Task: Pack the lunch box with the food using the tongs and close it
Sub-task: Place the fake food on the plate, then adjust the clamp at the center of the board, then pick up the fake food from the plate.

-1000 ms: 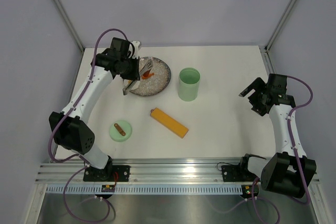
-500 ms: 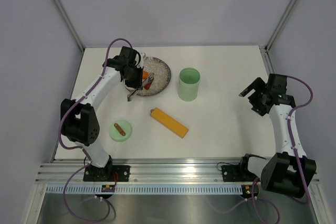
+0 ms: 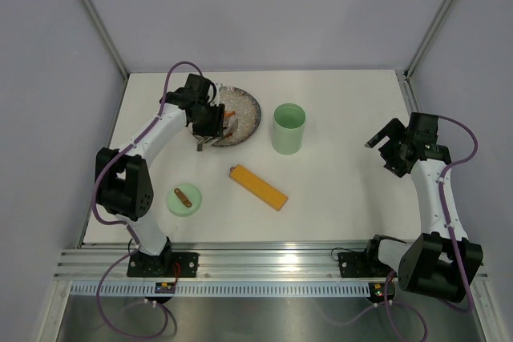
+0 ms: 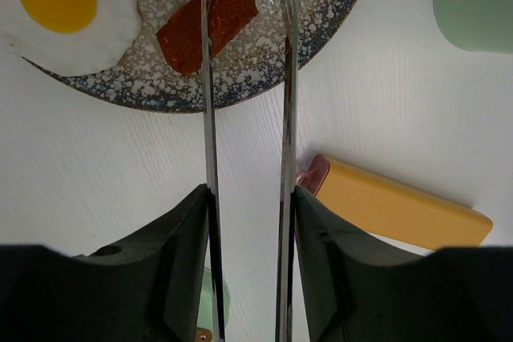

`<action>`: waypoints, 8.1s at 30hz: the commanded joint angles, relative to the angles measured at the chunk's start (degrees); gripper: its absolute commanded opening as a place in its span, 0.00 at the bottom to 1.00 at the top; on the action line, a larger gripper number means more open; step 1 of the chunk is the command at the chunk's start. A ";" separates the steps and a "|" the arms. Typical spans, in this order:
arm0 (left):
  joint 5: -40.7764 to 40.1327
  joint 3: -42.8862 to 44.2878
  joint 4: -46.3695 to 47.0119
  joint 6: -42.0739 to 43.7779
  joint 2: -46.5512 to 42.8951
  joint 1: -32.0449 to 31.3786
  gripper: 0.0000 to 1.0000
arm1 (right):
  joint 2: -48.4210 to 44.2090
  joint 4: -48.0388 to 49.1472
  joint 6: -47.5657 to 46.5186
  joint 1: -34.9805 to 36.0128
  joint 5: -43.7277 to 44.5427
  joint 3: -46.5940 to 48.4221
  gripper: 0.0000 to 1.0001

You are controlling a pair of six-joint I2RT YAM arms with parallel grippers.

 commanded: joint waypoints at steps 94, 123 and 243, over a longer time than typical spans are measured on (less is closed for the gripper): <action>-16.05 -19.63 21.46 -14.47 4.16 24.07 0.59 | 1.59 4.99 -0.98 0.12 -3.91 -1.37 0.93; -0.68 -1.88 0.63 1.60 -20.27 7.81 0.32 | -0.70 3.67 -0.72 0.12 -3.39 -1.46 0.93; 12.77 15.70 -2.63 6.19 -14.12 -7.39 0.05 | -1.05 3.23 -0.37 0.12 -5.41 -0.93 0.93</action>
